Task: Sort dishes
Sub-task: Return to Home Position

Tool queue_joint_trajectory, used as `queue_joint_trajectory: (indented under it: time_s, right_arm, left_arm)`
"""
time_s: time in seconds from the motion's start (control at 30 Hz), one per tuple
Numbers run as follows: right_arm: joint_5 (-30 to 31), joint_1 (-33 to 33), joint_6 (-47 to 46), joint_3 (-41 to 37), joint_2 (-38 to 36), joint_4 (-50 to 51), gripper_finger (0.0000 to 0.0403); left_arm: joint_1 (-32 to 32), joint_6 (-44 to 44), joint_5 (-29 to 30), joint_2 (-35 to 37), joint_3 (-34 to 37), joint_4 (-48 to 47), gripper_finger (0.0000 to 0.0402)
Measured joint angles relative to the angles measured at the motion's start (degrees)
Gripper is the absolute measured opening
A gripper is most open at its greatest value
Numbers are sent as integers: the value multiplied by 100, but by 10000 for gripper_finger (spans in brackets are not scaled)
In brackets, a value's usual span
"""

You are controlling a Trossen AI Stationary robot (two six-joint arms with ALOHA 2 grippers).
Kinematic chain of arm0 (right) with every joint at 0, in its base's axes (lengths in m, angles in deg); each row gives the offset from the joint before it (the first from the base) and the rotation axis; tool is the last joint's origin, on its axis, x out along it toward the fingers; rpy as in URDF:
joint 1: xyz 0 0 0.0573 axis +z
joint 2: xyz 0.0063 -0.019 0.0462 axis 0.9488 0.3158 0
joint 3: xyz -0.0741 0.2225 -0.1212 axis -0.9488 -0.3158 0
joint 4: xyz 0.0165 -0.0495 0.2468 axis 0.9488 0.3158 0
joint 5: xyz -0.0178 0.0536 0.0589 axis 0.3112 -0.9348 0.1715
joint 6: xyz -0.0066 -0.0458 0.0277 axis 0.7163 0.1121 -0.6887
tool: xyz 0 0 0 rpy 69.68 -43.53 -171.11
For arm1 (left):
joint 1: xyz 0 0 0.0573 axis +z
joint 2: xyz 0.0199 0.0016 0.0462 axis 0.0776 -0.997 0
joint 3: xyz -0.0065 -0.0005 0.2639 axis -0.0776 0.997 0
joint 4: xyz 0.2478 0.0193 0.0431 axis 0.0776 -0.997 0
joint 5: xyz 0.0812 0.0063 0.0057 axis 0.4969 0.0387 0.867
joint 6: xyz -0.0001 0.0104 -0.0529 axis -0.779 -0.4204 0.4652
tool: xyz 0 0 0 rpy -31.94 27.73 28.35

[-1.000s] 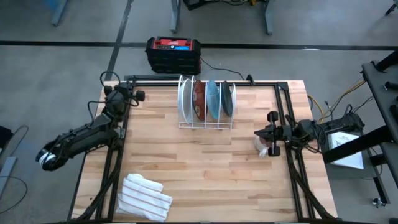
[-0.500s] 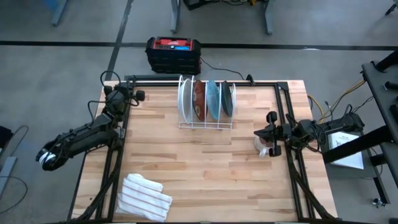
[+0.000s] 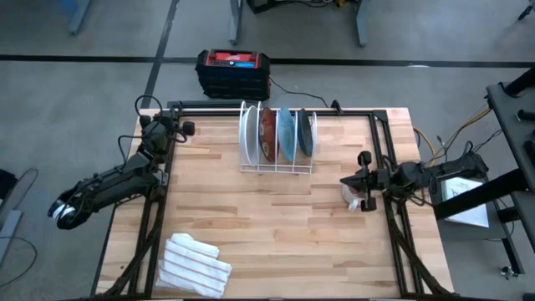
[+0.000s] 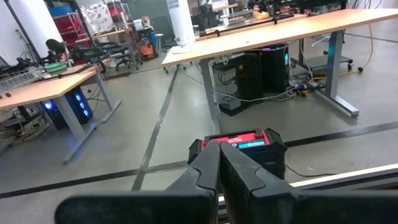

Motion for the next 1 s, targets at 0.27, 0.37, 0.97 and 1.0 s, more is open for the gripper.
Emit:
queue_joint_trajectory:
  time_s: [0.27, 0.37, 0.97, 1.0]
  right_arm:
    - [-285, -388, 130, -7, -397, 582, 0]
    - [-427, -435, 293, 1, -561, 856, 0]
    - [-425, -411, 869, -4, -833, 1351, 0]
    - [-425, -409, 823, -4, -816, 1351, 0]
  left_arm:
    - [-2, -1, 2, -2, 0, -9, 0]
    - [-2, 0, 2, -2, 0, -16, 0]
    - [0, 1, 9, -17, -2, -30, 0]
    - [0, 0, 7, -17, -2, -31, 0]
